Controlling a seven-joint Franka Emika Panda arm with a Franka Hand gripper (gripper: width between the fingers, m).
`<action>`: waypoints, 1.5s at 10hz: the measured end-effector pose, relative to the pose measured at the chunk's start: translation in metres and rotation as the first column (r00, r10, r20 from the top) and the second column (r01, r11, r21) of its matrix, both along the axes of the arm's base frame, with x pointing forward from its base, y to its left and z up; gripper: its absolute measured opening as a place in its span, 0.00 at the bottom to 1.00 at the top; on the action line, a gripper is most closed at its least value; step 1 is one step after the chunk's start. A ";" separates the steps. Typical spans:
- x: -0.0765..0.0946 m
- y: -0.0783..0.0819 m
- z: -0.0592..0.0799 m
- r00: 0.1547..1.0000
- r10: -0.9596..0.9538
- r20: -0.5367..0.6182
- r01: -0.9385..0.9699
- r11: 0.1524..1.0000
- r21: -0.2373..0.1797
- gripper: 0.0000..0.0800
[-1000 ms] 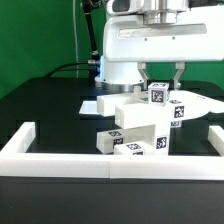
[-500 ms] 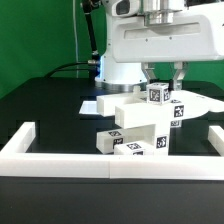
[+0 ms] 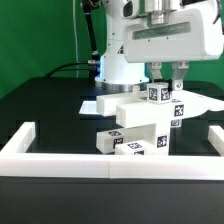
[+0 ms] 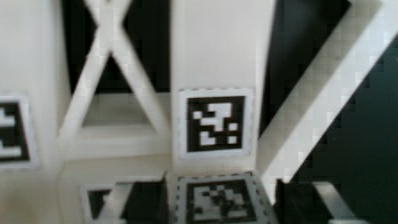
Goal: Assemble chair
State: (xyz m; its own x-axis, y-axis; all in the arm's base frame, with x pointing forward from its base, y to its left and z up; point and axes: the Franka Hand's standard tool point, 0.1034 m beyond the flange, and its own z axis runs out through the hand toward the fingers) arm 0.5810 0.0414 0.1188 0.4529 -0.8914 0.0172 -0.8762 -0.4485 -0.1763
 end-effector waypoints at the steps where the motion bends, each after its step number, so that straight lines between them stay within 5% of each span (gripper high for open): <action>1: 0.000 0.000 0.000 1.000 -0.004 0.000 0.004 1.000 0.001 0.36; 2: 0.000 0.001 0.000 1.000 -0.005 -0.001 0.005 1.000 0.001 0.36; 3: 0.000 0.001 0.000 1.000 0.017 0.001 -0.017 1.000 -0.003 0.69; 5: 0.000 0.003 0.002 0.996 0.087 -0.009 -0.087 0.996 -0.011 0.78; 8: 0.002 0.003 0.004 0.911 0.412 0.004 -0.410 0.909 -0.075 0.81; 10: 0.004 0.002 0.005 0.738 0.674 -0.001 -0.668 0.731 -0.138 0.81; 15: 0.005 -0.009 0.004 0.411 0.910 -0.054 -0.897 0.394 -0.201 0.81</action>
Offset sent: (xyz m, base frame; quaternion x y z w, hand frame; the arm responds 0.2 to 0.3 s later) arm 0.0000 0.0000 0.0000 0.0000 0.0000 -0.0650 0.9979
